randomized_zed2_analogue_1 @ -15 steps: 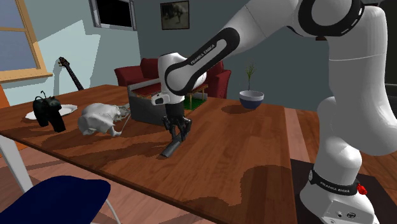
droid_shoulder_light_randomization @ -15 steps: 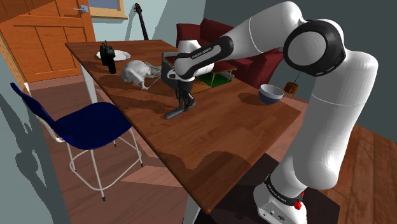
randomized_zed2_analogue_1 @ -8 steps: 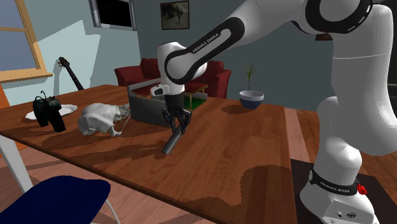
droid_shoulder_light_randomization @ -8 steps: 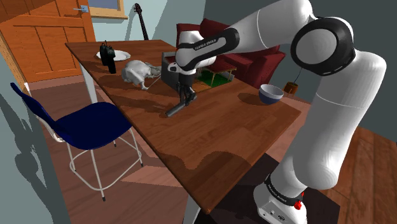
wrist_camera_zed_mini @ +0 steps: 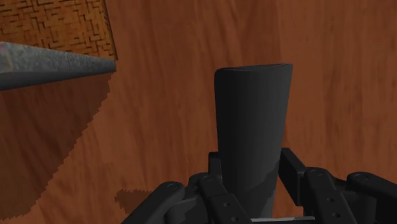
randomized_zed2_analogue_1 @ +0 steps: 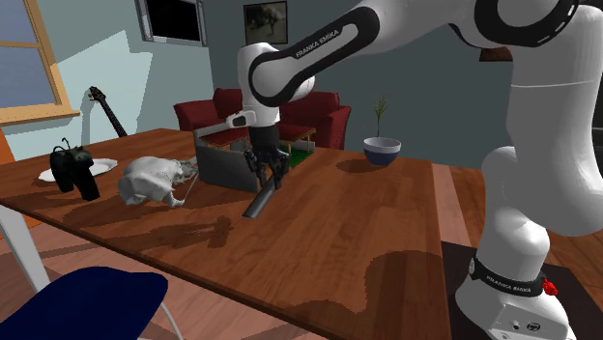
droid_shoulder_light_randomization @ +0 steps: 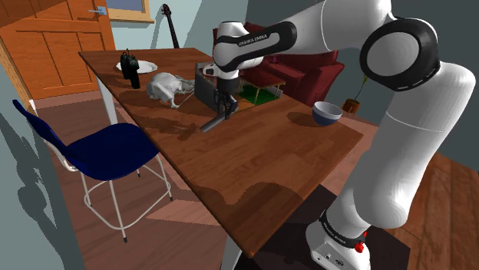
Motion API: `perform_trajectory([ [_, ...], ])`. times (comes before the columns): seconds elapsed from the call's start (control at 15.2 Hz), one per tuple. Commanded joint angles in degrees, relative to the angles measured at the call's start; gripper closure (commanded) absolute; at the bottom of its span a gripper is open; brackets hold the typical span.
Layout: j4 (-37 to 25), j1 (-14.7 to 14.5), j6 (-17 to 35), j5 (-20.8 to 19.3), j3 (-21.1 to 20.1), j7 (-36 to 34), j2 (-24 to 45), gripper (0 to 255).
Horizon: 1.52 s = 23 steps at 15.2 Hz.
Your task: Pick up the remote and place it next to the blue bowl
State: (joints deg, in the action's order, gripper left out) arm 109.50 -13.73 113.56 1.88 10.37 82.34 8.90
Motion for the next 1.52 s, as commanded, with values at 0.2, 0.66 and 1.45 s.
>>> perform_trajectory([
  [0.2,-2.45,-0.02,-3.59,-0.26,0.05,-0.14,-1.16,255],
  [0.66,-6.42,-0.04,-8.71,-0.52,0.09,-0.33,-2.32,255],
  [1.45,2.04,6.01,-8.00,-3.16,5.90,10.73,-10.32,255],
])
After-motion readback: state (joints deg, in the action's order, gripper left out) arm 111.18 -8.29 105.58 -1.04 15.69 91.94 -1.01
